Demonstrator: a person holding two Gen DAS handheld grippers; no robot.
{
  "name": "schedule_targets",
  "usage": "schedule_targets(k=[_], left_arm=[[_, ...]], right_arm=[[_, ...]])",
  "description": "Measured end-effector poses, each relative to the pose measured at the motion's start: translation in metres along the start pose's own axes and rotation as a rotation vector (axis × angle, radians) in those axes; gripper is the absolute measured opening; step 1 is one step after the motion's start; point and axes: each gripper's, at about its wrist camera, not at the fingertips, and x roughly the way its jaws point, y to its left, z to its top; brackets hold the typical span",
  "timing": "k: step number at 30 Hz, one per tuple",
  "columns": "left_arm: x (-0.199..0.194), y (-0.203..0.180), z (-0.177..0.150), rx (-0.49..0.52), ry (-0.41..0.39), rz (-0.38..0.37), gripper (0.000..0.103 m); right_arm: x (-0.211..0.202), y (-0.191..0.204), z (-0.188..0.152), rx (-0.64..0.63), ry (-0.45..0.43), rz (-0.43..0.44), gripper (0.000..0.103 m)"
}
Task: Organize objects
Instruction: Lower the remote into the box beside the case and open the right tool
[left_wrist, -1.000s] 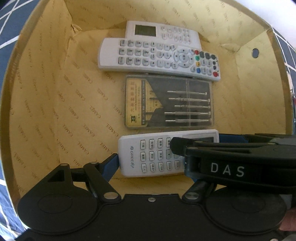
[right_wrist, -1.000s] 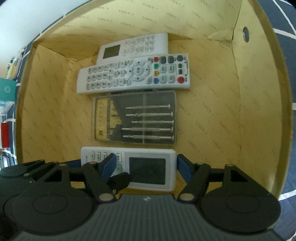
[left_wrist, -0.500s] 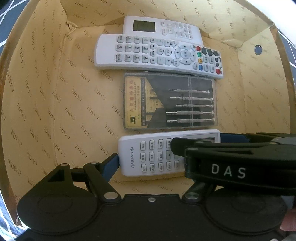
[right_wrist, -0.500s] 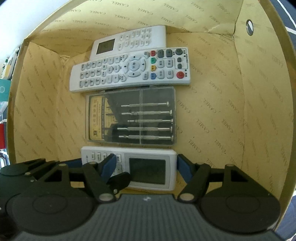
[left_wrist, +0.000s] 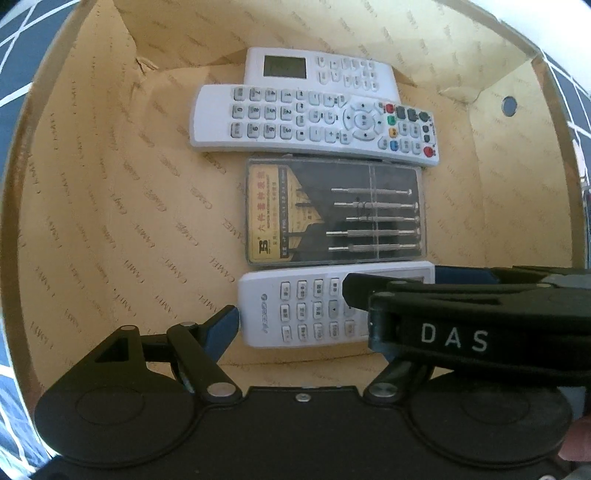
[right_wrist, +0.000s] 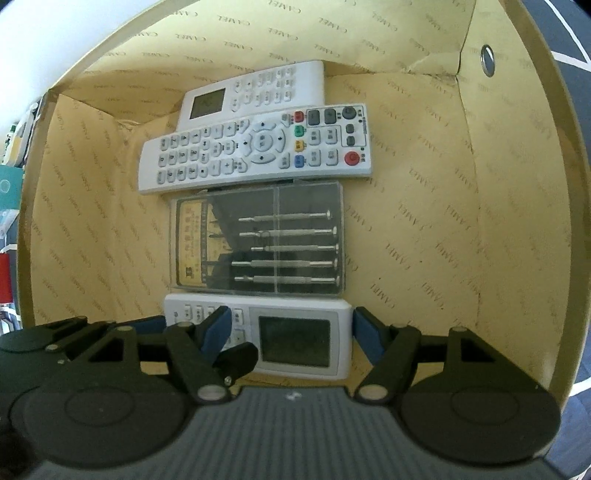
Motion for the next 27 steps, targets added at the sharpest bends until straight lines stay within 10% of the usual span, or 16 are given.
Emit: schedule_targets(k=[27], left_arm=[[-0.109, -0.057, -0.082, -0.136, -0.229, 0.102, 0.090]], right_arm=[[-0.125, 0.004, -0.046, -0.172, -0.211, 0.083, 0.097]])
